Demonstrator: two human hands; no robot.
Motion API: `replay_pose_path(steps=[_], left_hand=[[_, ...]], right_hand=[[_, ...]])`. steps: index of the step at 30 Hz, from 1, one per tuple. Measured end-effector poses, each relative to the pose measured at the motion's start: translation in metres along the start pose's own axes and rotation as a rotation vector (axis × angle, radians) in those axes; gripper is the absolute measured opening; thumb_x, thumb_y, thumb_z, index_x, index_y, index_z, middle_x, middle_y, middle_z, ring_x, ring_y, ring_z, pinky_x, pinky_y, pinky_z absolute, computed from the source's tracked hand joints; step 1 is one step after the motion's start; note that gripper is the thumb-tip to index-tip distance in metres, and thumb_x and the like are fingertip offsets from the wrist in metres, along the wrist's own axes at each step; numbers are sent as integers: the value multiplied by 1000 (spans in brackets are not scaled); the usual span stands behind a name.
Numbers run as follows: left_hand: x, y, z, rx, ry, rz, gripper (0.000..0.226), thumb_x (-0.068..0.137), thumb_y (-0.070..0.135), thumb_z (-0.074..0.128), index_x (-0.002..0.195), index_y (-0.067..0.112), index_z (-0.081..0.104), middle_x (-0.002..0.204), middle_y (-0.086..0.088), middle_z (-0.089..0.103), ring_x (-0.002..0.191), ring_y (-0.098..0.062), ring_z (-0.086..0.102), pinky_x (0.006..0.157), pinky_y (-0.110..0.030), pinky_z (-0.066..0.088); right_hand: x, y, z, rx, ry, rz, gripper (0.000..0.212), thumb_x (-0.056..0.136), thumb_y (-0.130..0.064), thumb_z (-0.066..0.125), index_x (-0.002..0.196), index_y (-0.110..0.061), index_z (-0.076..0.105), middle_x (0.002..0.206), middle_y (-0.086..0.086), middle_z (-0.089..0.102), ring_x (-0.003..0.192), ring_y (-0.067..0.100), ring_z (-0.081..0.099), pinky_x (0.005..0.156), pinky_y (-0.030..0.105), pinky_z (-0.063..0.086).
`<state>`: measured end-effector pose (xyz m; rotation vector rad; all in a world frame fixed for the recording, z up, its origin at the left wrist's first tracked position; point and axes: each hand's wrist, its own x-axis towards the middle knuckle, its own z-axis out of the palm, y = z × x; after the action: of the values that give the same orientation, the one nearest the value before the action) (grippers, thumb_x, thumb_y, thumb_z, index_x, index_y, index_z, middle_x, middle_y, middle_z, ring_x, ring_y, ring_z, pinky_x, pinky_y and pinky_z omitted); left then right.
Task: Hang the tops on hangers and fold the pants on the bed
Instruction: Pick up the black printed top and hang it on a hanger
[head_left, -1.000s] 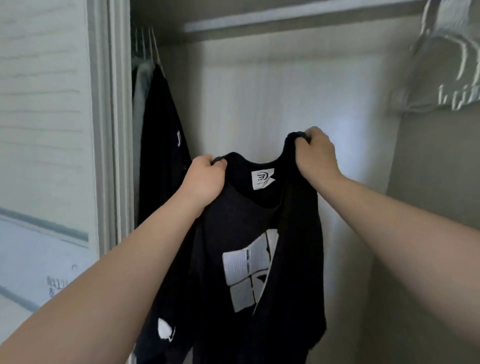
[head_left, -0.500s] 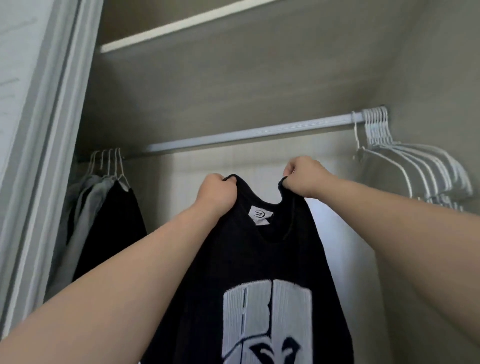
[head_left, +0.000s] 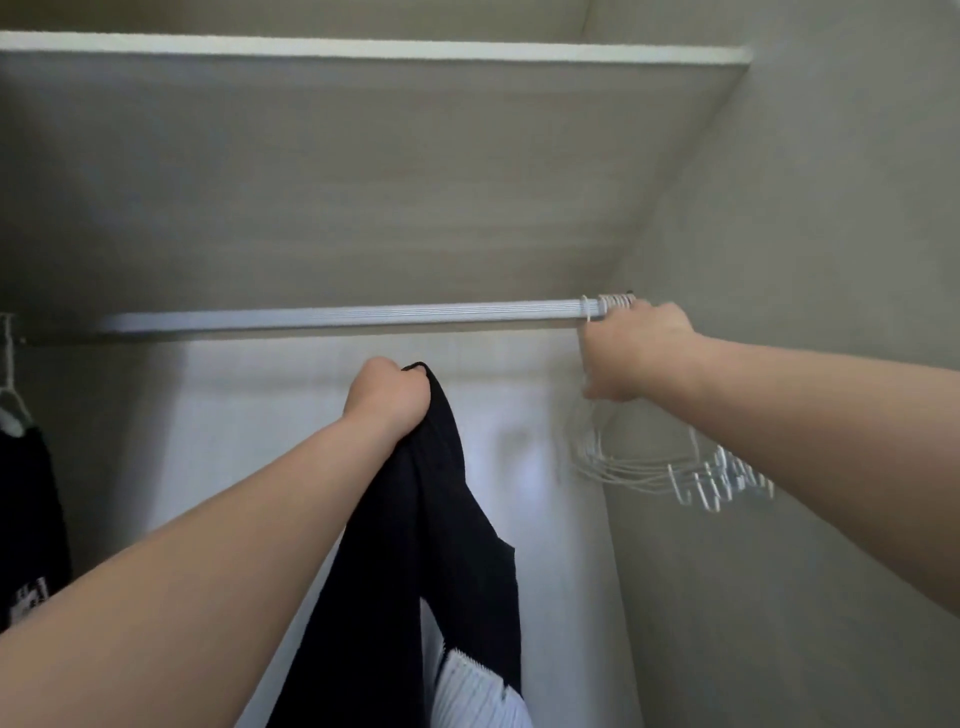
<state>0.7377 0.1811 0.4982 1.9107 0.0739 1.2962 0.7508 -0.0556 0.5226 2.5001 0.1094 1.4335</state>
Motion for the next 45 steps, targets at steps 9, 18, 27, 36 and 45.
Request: replay_pose_path(steps=[9,18,27,36,45], left_hand=[[4,-25,-12,42,14,-7,34,101,25,50,72,11,40,74,-10,48,72,-30,50,66,-34,37],[-5,-40,-17,44,-21,-34,35,101,29,51,72,11,41,74,-11,51,72,-31,53,67,-34,40],[-17,-45,-31,69,-5,-15,38,101,27,51,69,14,35,68,-8,42,66,-27,43,65,-34,32],[-26,-35,-56,104,19,-2,45,101,25,52,64,17,27,60,-2,31,59,-25,31,58,-33,23],[-42,-51,-62,131,-15,-14,46,99,26,56,62,15,32,59,-3,35,59,-26,35,57,-32,26]], right_hand=[[-6,19,20,-64,79,-5,33,97,-4,44,125,-13,60,127,9,60,116,33,63,74,35,42],[-5,22,35,-27,52,38,30,95,-6,50,123,-15,57,124,7,63,113,32,65,71,33,39],[0,21,26,633,70,179,10,93,-5,50,100,-4,57,103,21,59,86,38,56,72,35,42],[-20,-43,66,1623,119,501,8,93,-18,49,85,-16,46,84,16,57,61,28,56,45,30,49],[-22,-76,78,1746,-44,422,26,97,-23,50,79,-12,66,50,0,39,42,17,30,40,18,25]])
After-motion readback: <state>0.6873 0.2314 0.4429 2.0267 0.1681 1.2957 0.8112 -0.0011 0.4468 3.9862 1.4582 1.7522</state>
